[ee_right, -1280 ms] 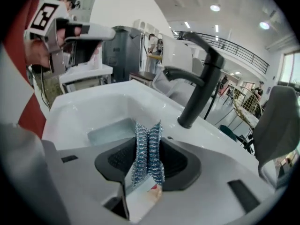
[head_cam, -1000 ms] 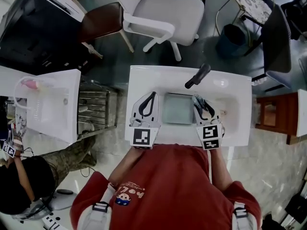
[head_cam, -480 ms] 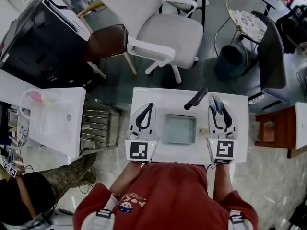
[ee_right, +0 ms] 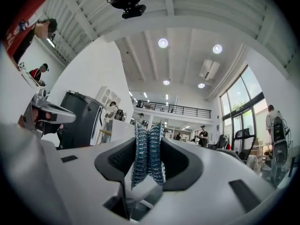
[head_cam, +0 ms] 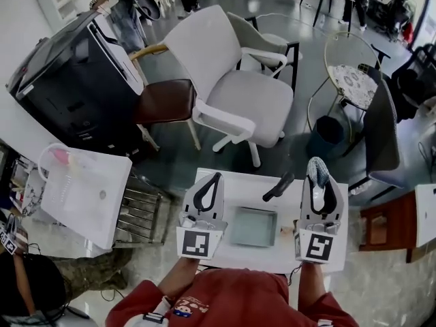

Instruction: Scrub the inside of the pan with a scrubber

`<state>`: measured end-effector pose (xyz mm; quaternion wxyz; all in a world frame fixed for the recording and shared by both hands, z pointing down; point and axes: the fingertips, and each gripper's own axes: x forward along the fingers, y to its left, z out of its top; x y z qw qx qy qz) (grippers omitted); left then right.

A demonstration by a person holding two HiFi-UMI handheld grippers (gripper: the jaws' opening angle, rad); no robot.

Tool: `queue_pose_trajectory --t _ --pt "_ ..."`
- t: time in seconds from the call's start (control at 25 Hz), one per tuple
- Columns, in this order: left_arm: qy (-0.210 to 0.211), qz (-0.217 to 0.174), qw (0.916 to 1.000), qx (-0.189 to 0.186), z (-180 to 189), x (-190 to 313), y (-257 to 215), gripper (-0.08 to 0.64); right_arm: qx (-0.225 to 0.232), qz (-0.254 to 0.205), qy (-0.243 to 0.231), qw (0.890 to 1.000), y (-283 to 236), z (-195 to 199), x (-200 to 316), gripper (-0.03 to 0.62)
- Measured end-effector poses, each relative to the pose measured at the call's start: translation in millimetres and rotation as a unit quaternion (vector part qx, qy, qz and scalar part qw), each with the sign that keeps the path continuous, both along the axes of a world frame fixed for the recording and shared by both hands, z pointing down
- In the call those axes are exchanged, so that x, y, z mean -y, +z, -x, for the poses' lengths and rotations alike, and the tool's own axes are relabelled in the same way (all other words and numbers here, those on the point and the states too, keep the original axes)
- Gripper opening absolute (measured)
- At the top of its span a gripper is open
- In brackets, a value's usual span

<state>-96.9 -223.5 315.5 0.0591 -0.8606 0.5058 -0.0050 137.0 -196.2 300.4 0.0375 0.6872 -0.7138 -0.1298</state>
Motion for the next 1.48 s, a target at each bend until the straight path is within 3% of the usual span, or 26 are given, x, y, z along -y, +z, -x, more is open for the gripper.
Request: queue_pose_trajectory --t 0.28,1.48 --pt "-0.012 -0.015 0.9998 0.000 9 8 -14 0.008 0.015 -0.028 -0.002 1.000 -20 0 5 0.170" --pt "0.003 -0.015 0.9999 -0.007 -1 11 -11 0.008 0.000 -0.009 -0.001 1.000 -5 2 11 0.169"
